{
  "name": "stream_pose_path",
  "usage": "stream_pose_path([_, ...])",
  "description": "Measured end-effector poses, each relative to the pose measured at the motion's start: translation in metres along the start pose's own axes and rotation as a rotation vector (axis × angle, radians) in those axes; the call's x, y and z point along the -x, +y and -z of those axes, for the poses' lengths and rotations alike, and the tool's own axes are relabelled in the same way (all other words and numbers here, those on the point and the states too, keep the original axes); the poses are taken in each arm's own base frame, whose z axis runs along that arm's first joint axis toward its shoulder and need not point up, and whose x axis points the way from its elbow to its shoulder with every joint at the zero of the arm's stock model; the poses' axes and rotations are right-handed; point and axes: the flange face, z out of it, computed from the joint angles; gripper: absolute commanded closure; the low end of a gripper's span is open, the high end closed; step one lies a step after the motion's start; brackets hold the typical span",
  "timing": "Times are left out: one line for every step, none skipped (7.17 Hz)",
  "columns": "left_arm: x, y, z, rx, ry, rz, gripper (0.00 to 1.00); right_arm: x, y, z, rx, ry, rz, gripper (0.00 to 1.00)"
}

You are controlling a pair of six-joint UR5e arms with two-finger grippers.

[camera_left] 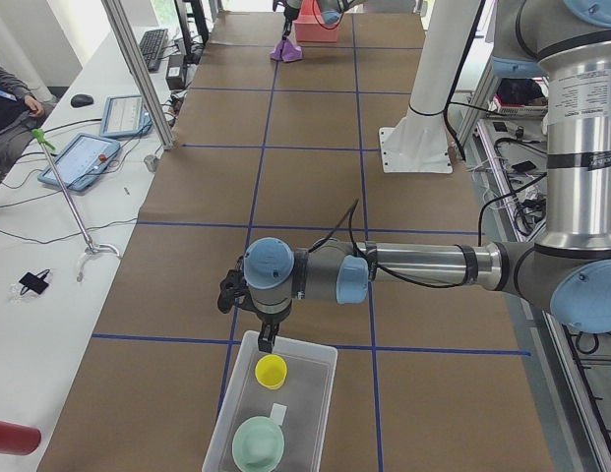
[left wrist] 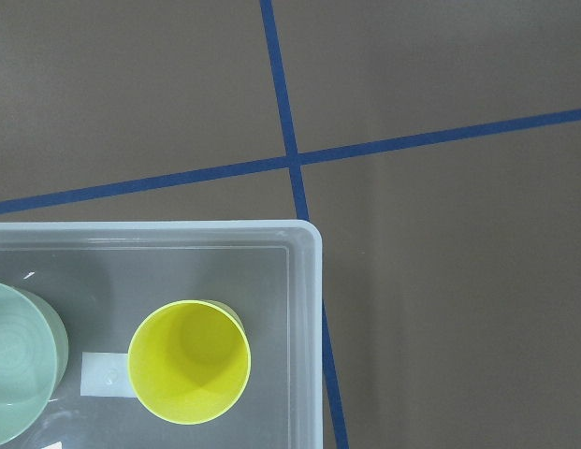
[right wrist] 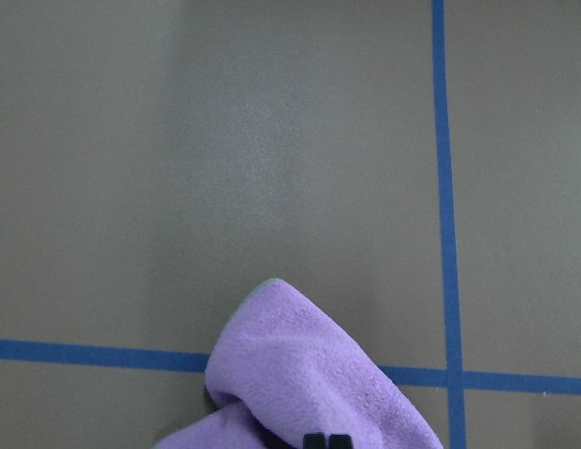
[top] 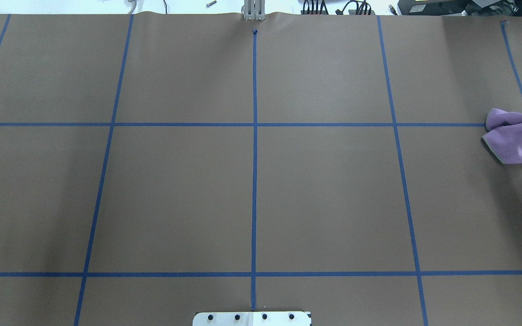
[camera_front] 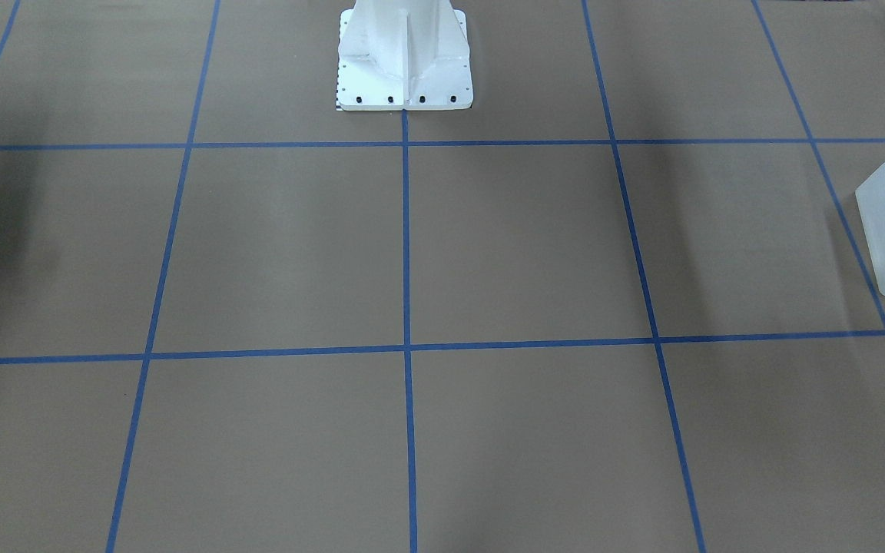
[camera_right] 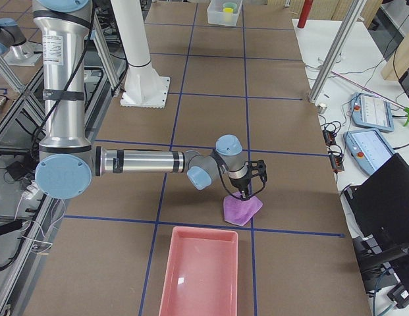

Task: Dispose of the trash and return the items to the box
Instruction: 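Close the right gripper on the purple cloth and lift it, then carry the purple cloth into the pink bin and release it with the right gripper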

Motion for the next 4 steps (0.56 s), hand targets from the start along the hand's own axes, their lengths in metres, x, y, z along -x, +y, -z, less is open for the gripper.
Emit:
stream_pose_path([0.001,0.001,0.000,0.000,0.000,0.002,0.02,-0.002,-0.007,0.009,-0.009,-0.019,-0.010,1.00])
stream_pose_path([0.001,0.001,0.001,-0.002,0.000,0.003,0.02,-0.009,-0.016,0.023,-0.014,-0.057,-0.032,1.00])
stream_pose_path([0.000,0.001,0.002,-0.003,-0.001,0.002,0.02,-0.020,-0.025,0.040,-0.017,-0.095,-0.058,1.00])
stream_pose_path([0.000,0.001,0.002,-0.004,-0.001,0.001,0.02,-0.036,-0.032,0.058,-0.019,-0.121,-0.080,1.00])
